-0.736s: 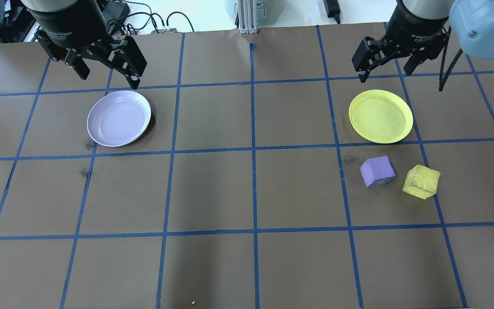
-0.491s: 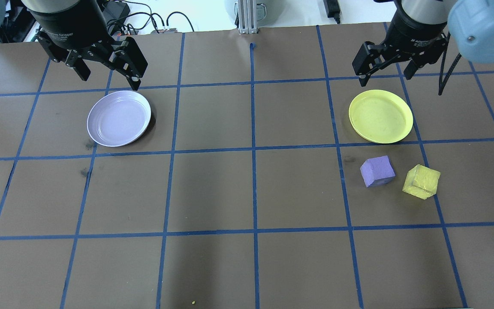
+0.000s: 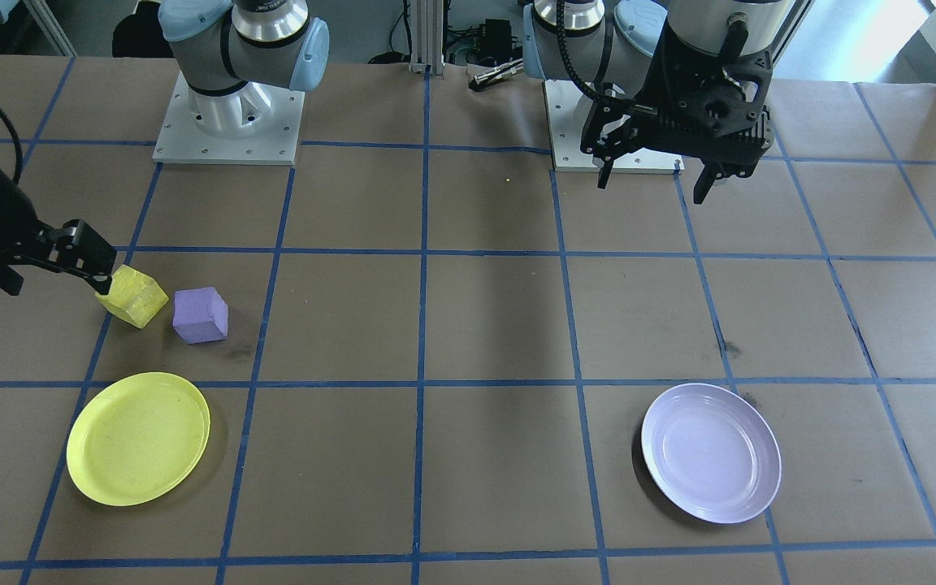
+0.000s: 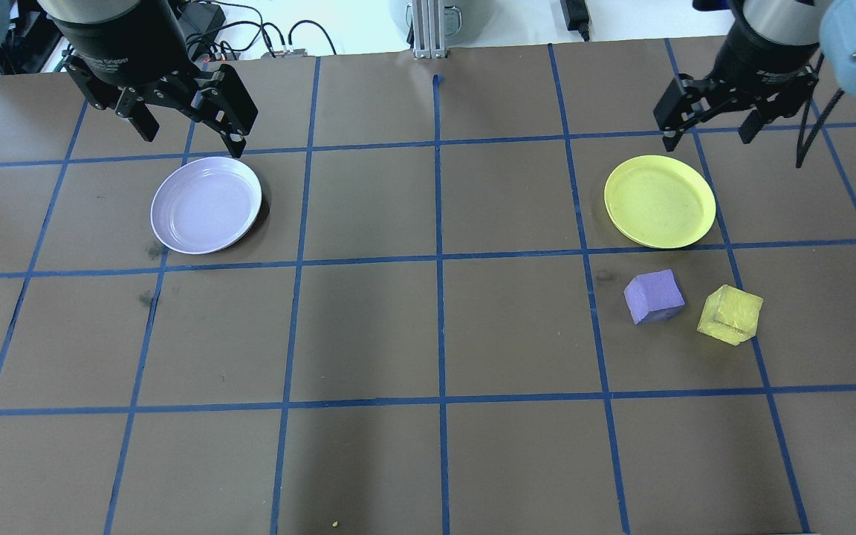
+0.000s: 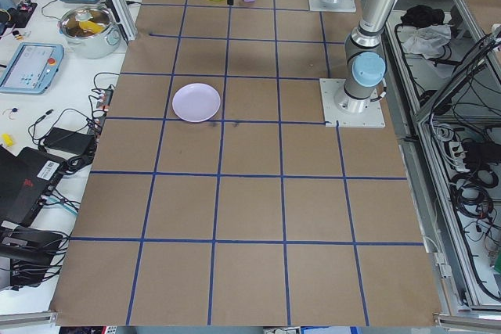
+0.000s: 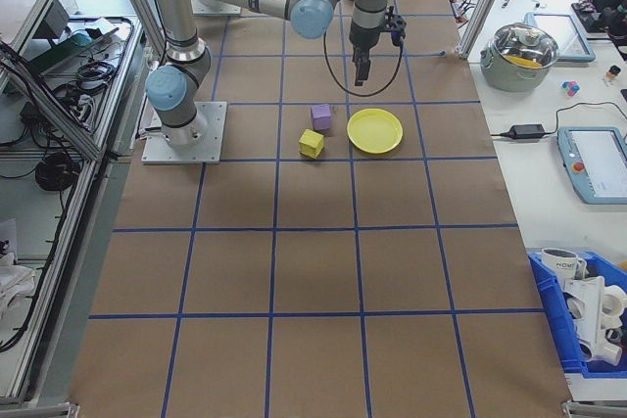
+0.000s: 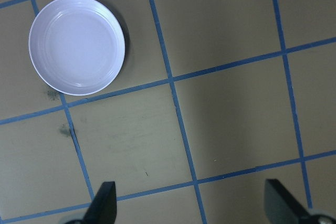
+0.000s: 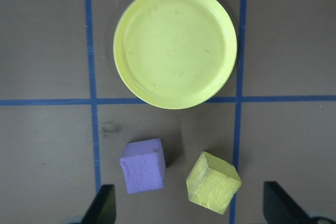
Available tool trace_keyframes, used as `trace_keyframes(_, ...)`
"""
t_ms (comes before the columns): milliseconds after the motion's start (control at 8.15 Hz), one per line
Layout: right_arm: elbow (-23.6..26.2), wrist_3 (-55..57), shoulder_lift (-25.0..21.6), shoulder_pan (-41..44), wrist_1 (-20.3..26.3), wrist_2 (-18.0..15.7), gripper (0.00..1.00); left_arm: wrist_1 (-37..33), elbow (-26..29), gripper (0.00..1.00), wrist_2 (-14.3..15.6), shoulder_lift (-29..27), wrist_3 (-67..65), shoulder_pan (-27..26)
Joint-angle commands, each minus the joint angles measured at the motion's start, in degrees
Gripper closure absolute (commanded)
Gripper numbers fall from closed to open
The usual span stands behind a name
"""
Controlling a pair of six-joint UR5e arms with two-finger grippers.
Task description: Sort blocks by color into plates
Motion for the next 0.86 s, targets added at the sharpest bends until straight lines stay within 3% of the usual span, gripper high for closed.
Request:
trace_keyframes(0,7.56,-1.75,-0.07,-7.3,2.96,-4.01,0.0,-0.01,-0.18,0.0,-1.64,0.05,-0.07,0.06)
trace_keyframes(245,14.59,2.27,-0.07,-8.71,4.56,-6.3,0.0,-0.01,-0.27,0.0,-1.55,0.05,-0.07,0.06)
trace_keyframes(613,16.56,7.54,2.9,-8.8,3.95,-6.4,0.0,-0.01,-0.35,0.0,-1.64,-0.03,-0.07,0.06)
trace_keyframes(736,16.56,7.74,5.36,-8.8,1.33,-6.4,0.0,-0.01,-0.35,0.0,-1.55,-0.03,-0.07,0.06)
